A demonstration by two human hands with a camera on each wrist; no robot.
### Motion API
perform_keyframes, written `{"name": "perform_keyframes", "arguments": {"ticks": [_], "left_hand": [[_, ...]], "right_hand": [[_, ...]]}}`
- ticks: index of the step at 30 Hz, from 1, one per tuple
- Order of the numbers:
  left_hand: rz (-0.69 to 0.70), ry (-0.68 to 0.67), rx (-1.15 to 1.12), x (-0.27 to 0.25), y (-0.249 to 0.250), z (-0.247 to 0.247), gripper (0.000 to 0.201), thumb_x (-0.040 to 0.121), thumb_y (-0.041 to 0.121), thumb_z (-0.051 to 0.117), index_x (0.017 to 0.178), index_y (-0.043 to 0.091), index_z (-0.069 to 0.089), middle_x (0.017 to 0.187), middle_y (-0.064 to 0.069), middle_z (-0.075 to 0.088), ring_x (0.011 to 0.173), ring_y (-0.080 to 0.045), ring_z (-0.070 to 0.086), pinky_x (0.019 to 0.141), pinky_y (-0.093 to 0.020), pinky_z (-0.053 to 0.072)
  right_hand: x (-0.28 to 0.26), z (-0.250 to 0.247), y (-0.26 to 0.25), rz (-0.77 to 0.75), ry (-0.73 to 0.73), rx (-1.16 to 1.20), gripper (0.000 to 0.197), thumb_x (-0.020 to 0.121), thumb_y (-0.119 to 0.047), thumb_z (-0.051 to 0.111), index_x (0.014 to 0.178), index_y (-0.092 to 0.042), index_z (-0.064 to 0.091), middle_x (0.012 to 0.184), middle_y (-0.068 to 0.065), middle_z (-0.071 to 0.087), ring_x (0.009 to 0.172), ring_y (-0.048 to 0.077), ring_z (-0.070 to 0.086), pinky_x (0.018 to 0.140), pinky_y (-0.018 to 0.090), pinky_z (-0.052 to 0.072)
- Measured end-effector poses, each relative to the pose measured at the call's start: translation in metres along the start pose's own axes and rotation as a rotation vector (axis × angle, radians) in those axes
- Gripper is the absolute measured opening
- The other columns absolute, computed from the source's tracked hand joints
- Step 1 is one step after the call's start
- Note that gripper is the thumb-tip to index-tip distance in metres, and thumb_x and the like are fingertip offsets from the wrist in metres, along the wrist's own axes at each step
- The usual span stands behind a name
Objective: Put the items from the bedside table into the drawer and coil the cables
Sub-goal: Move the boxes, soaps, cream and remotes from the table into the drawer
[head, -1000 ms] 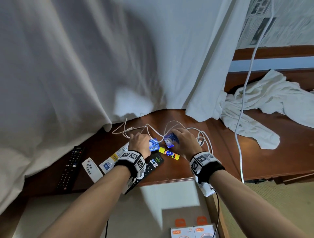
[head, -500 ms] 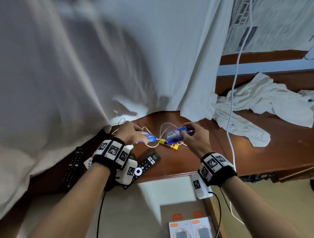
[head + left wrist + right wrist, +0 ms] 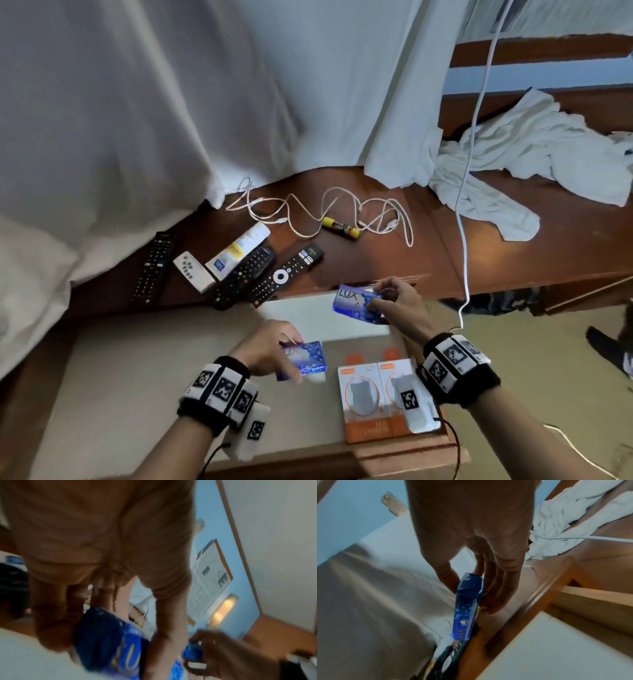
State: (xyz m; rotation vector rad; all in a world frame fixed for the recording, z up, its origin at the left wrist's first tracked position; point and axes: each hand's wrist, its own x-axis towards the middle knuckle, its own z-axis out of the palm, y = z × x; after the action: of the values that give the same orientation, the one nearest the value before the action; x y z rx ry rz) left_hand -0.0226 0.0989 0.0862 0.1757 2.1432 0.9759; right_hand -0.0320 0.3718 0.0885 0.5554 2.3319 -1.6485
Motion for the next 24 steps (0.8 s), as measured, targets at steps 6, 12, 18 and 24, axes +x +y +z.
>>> {"name": "perform_keyframes", "arguments": {"ticks": [6,12,18,24], "left_hand": [[-0.135,-0.087,0.318,0.016,-0.044,0.071,0.044,0.049,0.031,0.086,0.084,0.010,0.070,0.081,-0.007,0.071,0.066,-0.018,0.060,0.060,-0.026,0.047],[-0.206,-0.180,0.388,0.027,-0.059,0.110,0.053,0.056,0.019,0.089,0.106,0.013,0.071,0.107,-0.005,0.072,0.099,-0.024,0.068,0.084,-0.026,0.053],[-0.197,-0.217,0.360,0.028,-0.061,0.125,0.037,0.074,0.011,0.075,0.111,0.011,0.070,0.113,-0.013,0.069,0.107,-0.031,0.065,0.087,-0.029,0.049],[-0.208,-0.236,0.332,0.024,-0.066,0.125,0.038,0.066,0.015,0.080,0.103,0.011,0.072,0.105,-0.011,0.071,0.098,-0.028,0.065,0.078,-0.026,0.049]], "right_hand": [[-0.024,0.032,0.031,0.078,-0.209,-0.125,0.043,0.069,0.008,0.070,0.102,-0.019,0.062,0.101,0.010,0.070,0.094,0.026,0.068,0.075,0.041,0.058],[-0.032,0.052,0.050,0.051,-0.286,-0.345,0.046,0.072,0.001,0.068,0.114,-0.017,0.067,0.108,0.000,0.069,0.094,0.014,0.064,0.074,0.015,0.048],[-0.033,0.059,0.060,0.051,-0.282,-0.453,0.044,0.077,-0.001,0.065,0.119,-0.014,0.067,0.114,0.001,0.070,0.096,0.013,0.061,0.071,0.014,0.040],[-0.033,0.067,0.066,0.010,-0.260,-0.490,0.043,0.076,0.000,0.066,0.117,-0.011,0.068,0.113,0.007,0.071,0.099,0.018,0.062,0.079,0.018,0.043]]}}
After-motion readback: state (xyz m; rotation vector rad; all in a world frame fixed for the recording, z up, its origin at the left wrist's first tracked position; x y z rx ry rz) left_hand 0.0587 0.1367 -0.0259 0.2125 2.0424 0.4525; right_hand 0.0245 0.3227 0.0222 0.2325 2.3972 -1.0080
